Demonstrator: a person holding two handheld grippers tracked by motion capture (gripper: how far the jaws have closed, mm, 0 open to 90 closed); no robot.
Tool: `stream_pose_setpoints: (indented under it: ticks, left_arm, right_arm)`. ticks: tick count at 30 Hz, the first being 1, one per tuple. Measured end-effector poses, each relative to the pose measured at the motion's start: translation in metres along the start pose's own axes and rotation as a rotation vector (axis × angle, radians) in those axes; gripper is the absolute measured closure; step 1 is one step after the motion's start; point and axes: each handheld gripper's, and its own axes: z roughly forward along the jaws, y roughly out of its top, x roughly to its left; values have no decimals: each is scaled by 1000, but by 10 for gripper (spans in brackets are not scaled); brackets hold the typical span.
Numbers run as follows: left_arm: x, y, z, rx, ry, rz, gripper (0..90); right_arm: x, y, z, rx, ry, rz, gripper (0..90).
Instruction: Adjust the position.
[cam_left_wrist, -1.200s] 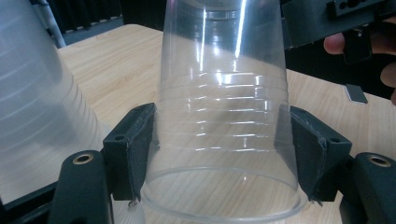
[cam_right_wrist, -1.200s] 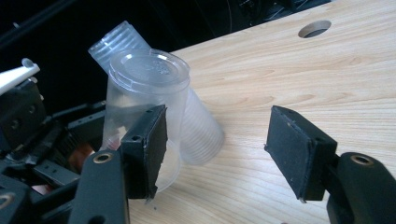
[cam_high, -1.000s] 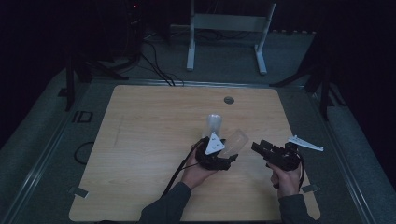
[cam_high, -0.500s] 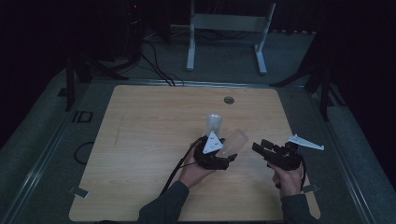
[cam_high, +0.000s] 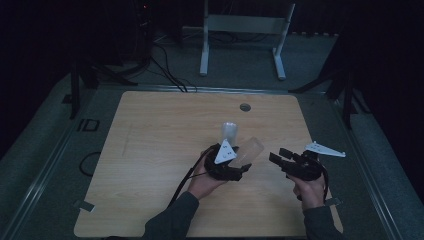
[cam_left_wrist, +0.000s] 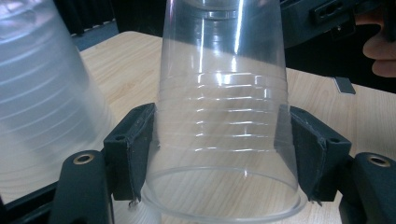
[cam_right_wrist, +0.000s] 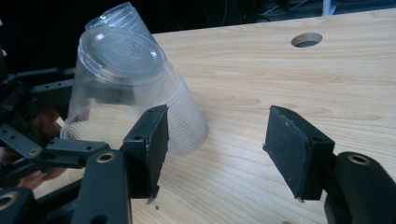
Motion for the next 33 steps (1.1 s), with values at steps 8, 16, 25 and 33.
stream_pose_setpoints:
  ticks: [8,16,25,33]
  left_arm:
    - [3,1,-4,4,2,13,306]
    - [5,2,-6,14,2,25,306]
    - [7,3,-8,27,-5,38,307]
    - [8,4,-9,40,-12,41,308]
  right_arm:
    - [1,6,-1,28,-14,-40,391]
    - [0,11,-3,41,-25,-51,391]
    - [2,17,-5,60,-41,-89,391]
    - [4,19,-7,78,-69,-127,391]
